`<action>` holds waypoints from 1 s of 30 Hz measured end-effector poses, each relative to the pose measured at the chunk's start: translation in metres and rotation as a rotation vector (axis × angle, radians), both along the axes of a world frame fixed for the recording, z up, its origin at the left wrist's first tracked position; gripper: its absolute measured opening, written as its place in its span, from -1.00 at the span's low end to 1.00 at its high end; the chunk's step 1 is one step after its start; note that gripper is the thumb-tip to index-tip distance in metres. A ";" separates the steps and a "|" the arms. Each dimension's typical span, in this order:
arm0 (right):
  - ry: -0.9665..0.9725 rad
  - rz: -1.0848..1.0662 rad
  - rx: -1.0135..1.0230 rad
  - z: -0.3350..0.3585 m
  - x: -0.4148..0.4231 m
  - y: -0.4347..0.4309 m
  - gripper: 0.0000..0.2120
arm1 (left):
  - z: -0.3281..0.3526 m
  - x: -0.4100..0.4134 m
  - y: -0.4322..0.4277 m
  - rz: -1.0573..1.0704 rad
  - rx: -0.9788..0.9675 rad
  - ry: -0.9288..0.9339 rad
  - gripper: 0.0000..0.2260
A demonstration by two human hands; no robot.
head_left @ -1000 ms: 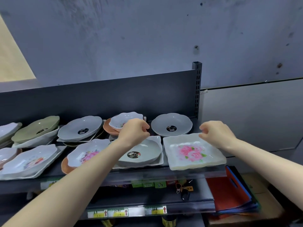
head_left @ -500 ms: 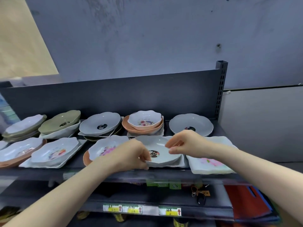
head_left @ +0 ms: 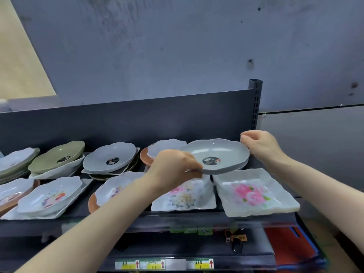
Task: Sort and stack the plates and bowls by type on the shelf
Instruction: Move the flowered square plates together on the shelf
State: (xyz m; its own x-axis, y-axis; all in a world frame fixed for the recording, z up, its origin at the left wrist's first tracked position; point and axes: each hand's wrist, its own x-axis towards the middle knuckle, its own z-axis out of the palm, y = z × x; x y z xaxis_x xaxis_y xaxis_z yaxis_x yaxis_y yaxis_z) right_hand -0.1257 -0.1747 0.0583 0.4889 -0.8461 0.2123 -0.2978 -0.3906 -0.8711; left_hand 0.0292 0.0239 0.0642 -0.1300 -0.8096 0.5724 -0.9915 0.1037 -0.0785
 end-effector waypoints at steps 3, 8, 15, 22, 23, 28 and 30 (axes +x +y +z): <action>-0.103 -0.029 0.230 -0.005 -0.015 -0.021 -0.84 | -0.012 0.009 -0.038 0.022 0.051 -0.121 -0.92; -0.147 -0.145 0.463 -0.018 -0.026 -0.048 -0.73 | -0.027 0.014 -0.087 0.063 0.143 -0.013 -0.88; -0.153 -0.166 0.582 -0.039 -0.008 -0.073 -0.87 | -0.037 0.014 -0.118 0.427 0.086 1.022 -0.93; -0.026 -0.088 0.539 -0.058 0.019 -0.096 -0.76 | -0.018 0.035 -0.095 0.473 -0.097 1.489 -0.77; 0.016 -0.078 0.503 -0.060 0.023 -0.097 -0.73 | -0.017 0.042 -0.089 0.503 -0.125 1.481 -0.79; 0.492 -0.100 -0.002 -0.062 0.027 -0.097 -0.64 | -0.017 0.061 -0.054 0.640 -0.210 1.431 -0.75; 0.510 -0.061 -0.119 -0.062 0.030 -0.093 -0.65 | -0.019 0.062 -0.039 0.671 -0.198 1.375 -0.70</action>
